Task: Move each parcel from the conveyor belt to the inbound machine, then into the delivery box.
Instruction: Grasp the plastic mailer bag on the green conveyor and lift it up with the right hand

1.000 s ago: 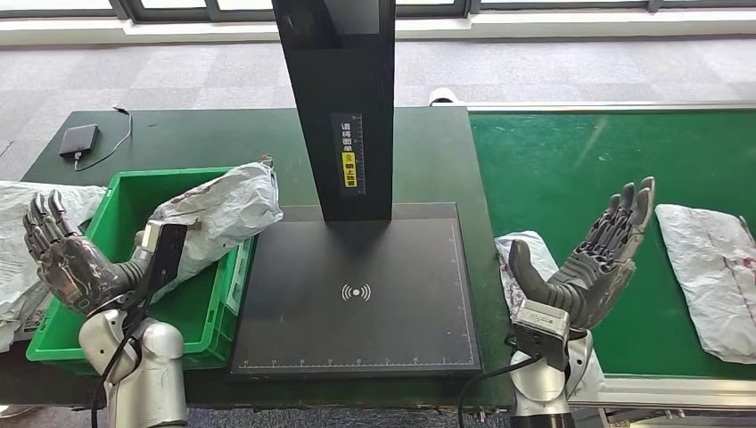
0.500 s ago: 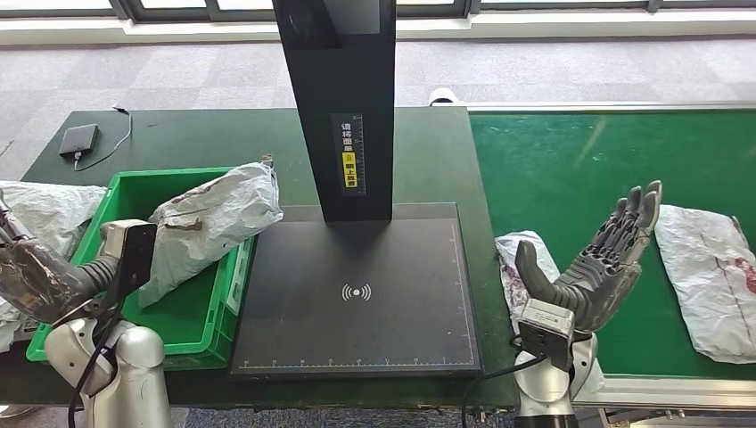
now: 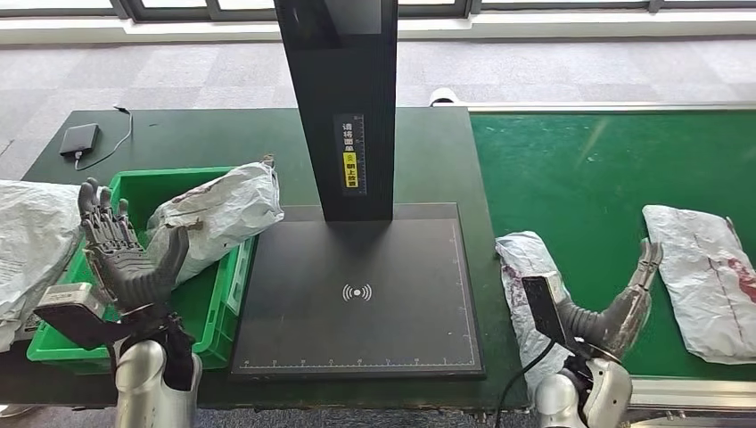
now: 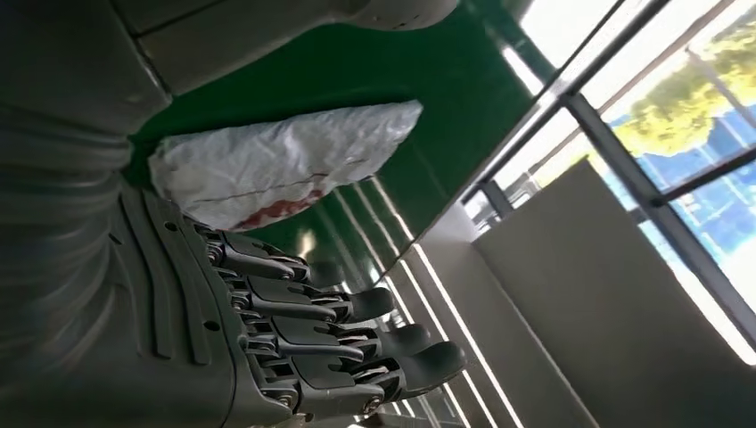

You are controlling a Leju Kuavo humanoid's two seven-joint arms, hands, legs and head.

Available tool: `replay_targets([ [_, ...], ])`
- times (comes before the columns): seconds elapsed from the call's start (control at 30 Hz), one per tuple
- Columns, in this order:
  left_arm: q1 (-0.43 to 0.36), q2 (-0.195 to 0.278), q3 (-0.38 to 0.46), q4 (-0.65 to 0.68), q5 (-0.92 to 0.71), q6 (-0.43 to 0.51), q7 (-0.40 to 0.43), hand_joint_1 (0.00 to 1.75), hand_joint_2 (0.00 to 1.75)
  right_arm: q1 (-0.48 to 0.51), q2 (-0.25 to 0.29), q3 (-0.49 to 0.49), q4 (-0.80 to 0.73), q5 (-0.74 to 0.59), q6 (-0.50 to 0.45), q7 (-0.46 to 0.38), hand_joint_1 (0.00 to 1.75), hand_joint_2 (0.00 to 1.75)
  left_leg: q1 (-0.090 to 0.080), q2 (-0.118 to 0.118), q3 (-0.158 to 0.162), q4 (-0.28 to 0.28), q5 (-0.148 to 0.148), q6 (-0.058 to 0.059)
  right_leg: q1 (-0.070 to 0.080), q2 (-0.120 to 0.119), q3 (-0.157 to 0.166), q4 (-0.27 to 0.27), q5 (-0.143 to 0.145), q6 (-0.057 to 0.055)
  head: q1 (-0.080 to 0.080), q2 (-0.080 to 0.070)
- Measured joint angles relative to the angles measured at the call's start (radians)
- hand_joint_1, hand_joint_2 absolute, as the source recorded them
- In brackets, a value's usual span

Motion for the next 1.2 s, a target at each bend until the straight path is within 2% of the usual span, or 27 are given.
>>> replay_targets([
  [0.1,0.028,0.001,-0.018,0.000,0.079,-0.104,0.008,0.00,1.75,-0.001,-0.003,-0.054,0.078,0.073,0.000,0.106,0.00,1.75,0.000,0.000,0.000,0.000,0.000,0.000,0.000,0.000,0.000,0.000,-0.001,0.000,0.000,0.000],
  [0.27,0.056,0.003,-0.037,0.001,0.124,-0.158,0.017,0.00,1.75,-0.008,-0.007,-0.086,0.170,0.087,0.000,0.157,0.00,1.75,0.000,0.000,0.000,0.000,0.000,0.000,0.000,0.000,0.000,0.000,-0.001,0.000,0.000,0.000],
  [0.6,0.071,0.003,-0.064,0.019,0.111,-0.167,0.027,0.00,1.75,-0.022,-0.026,-0.098,0.289,0.073,0.038,0.199,0.00,1.75,0.000,0.000,0.000,0.000,0.000,0.000,0.000,0.000,0.000,0.000,-0.001,0.000,0.000,0.000],
  [0.97,0.090,0.003,-0.075,0.011,0.103,-0.152,0.032,0.00,1.75,-0.042,-0.040,-0.098,0.341,0.069,0.083,0.215,0.02,1.75,0.000,0.000,0.000,0.000,0.000,0.000,0.000,0.000,0.000,0.000,-0.001,0.000,0.000,0.000],
  [1.1,0.115,0.003,-0.087,-0.007,0.096,-0.142,0.035,0.00,1.75,-0.055,-0.046,-0.098,0.369,0.082,0.128,0.245,1.75,1.75,0.000,0.000,0.000,0.000,0.000,0.000,0.000,0.001,0.000,0.000,-0.001,0.000,0.000,0.000],
  [1.2,0.129,0.003,-0.093,-0.019,0.095,-0.139,0.038,0.00,1.75,-0.068,-0.052,-0.098,0.403,0.096,0.169,0.268,1.75,1.75,0.000,0.000,0.000,0.000,0.000,0.000,0.000,0.001,0.000,0.000,-0.001,0.000,0.000,0.000],
])
